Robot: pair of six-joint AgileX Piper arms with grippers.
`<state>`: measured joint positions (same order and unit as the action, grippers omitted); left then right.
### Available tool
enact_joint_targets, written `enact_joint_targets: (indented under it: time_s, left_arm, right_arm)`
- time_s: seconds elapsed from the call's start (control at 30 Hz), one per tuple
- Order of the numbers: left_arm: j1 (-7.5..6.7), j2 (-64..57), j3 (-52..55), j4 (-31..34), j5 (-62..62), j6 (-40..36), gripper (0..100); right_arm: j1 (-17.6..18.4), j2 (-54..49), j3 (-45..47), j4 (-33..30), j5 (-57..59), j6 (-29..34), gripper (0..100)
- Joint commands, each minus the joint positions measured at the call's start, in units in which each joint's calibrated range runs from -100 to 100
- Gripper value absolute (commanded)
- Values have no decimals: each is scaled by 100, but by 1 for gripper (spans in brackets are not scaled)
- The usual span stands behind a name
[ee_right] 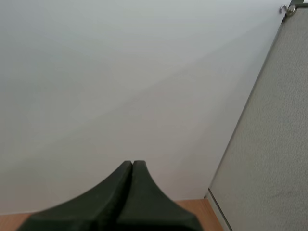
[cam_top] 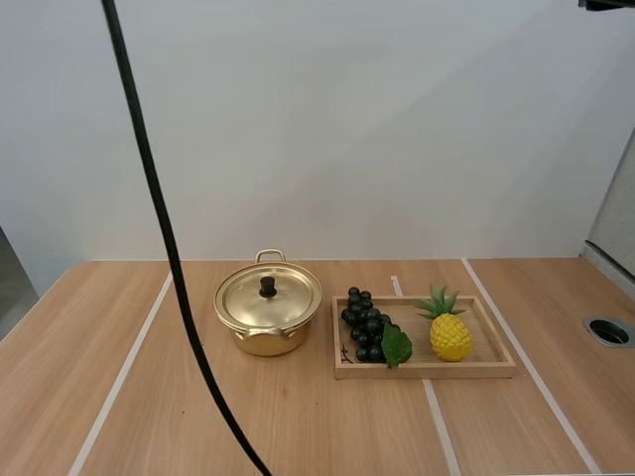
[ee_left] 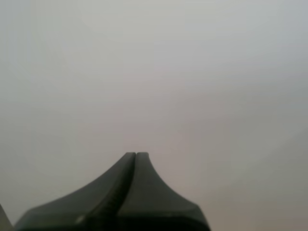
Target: Open the pot, put the pineapple inside, and close it
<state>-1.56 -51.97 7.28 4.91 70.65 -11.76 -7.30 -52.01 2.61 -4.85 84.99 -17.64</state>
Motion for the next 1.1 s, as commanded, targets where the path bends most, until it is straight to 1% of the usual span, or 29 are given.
enact_joint_targets:
  time_s: [0.0, 0.07, 0.17, 0.3, 0.43, 0.57, 0.77, 0.9, 1.07]
  left_arm:
    - [-25, 396, -25, -191, 555, 72, 0]
    - [-25, 648, -25, -491, 899, 235, 0]
    - [-25, 1083, -25, -965, 1109, 770, 0]
    - [-25, 1658, -25, -1349, 1144, 819, 0]
    - [-25, 2221, -25, -1360, 1216, 947, 0]
    - [-25, 2713, 15, -1408, 1537, 1228, 0]
    - [-25, 3417, 533, -1540, 2192, 2011, 0]
    - [-25, 3679, 962, -1529, 2208, 2262, 0]
    - [-25, 3940, 1328, -1529, 1829, 2493, 0]
  right_arm:
    - [-24, 278, -59, -125, 381, 53, 0]
    - [-24, 541, -59, -114, 520, 53, 0]
    - [-24, 915, -59, -105, 678, 53, 0]
    - [-24, 1429, -59, -13, 977, -262, 0]
    - [-24, 1904, -59, 76, 1468, -381, 0]
    - [-24, 2236, -59, 164, 1501, -381, 0]
    - [-24, 2609, -44, 236, 1501, -381, 0]
    - [-24, 2741, -44, 226, 1501, -401, 0]
    - [-24, 2755, 308, 214, 1501, -460, 0]
